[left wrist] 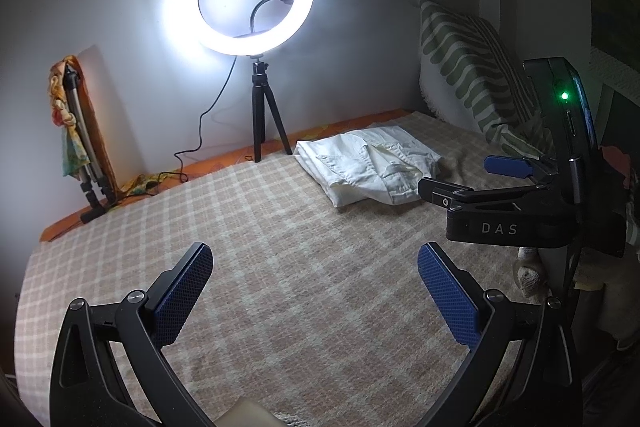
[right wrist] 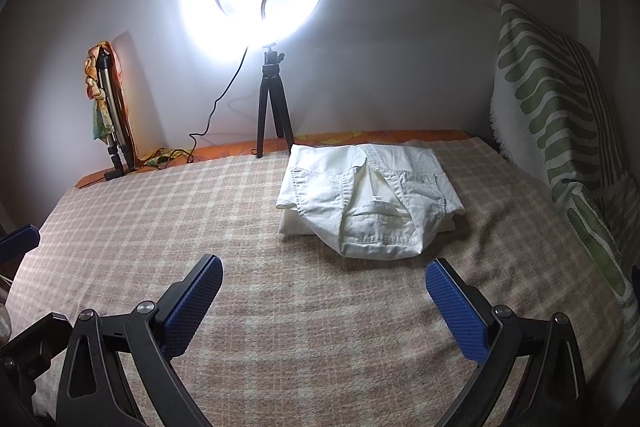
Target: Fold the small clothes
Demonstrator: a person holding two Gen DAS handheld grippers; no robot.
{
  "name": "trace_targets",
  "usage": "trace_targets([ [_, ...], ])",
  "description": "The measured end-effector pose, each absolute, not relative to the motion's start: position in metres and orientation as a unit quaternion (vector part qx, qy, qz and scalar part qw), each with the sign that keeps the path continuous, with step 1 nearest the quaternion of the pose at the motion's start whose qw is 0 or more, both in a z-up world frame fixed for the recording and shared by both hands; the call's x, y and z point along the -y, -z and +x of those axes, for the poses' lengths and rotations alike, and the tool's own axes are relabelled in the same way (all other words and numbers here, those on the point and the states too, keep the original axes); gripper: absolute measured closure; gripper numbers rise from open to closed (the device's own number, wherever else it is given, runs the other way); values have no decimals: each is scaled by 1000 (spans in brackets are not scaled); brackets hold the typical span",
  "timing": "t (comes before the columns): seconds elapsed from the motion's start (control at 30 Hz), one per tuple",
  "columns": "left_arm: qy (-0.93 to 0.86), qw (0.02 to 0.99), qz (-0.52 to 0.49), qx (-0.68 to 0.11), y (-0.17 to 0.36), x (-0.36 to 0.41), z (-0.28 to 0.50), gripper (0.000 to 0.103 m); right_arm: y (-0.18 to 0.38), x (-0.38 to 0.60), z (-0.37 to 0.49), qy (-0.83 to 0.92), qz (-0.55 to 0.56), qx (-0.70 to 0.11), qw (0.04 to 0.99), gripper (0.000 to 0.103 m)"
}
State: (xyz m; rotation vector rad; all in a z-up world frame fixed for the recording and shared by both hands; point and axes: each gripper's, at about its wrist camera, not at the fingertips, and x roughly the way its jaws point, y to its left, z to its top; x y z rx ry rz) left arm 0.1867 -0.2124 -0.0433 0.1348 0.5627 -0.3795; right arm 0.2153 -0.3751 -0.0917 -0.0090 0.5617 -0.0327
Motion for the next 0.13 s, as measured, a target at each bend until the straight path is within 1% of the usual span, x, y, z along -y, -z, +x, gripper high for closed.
trace_targets([
  [0.13,185,941,64,-276,43,212,186,1,92,375,215,16,-4,-277,961,0],
])
